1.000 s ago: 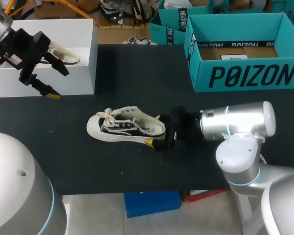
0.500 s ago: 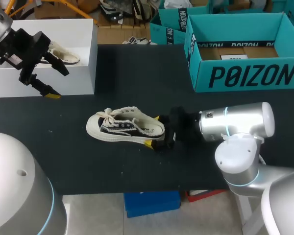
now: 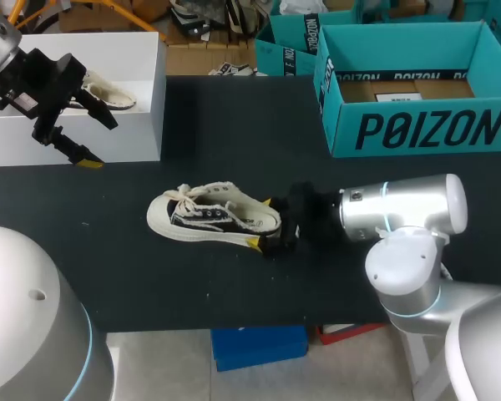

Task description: Take the shoe out of the shoebox, open the shoe tongue, remove and reinsert the insole, then place the shoe into the shoebox

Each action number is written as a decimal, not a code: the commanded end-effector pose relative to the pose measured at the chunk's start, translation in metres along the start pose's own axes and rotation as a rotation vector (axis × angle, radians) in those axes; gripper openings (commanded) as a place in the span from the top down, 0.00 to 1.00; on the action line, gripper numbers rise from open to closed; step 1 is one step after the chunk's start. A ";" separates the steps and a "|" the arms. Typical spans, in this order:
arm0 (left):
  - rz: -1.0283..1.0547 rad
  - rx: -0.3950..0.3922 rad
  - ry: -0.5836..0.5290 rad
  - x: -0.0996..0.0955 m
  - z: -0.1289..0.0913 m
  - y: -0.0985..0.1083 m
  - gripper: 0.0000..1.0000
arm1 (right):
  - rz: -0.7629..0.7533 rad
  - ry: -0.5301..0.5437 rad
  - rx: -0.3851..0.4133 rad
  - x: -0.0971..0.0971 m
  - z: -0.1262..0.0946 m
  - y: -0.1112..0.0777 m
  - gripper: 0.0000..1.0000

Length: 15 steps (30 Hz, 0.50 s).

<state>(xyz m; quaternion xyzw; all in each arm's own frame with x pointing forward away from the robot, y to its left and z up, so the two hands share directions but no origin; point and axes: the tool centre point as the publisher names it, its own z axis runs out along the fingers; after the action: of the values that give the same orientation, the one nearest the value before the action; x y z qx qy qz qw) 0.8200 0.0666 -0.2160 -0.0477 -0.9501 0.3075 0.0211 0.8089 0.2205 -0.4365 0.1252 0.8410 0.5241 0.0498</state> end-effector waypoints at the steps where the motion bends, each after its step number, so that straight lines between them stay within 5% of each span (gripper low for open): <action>1: 0.002 -0.001 -0.004 0.001 0.001 0.001 0.00 | 0.001 -0.008 -0.009 -0.002 0.018 -0.008 1.00; 15: -0.132 -0.244 -0.054 0.036 0.019 -0.040 0.00 | 0.001 -0.008 -0.009 -0.002 0.018 -0.008 1.00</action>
<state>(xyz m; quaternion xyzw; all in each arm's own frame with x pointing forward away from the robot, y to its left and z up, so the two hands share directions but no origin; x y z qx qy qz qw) 0.7898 0.0383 -0.2078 0.0129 -0.9753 0.2189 0.0252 0.8091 0.2205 -0.4365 0.1249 0.8408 0.5244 0.0495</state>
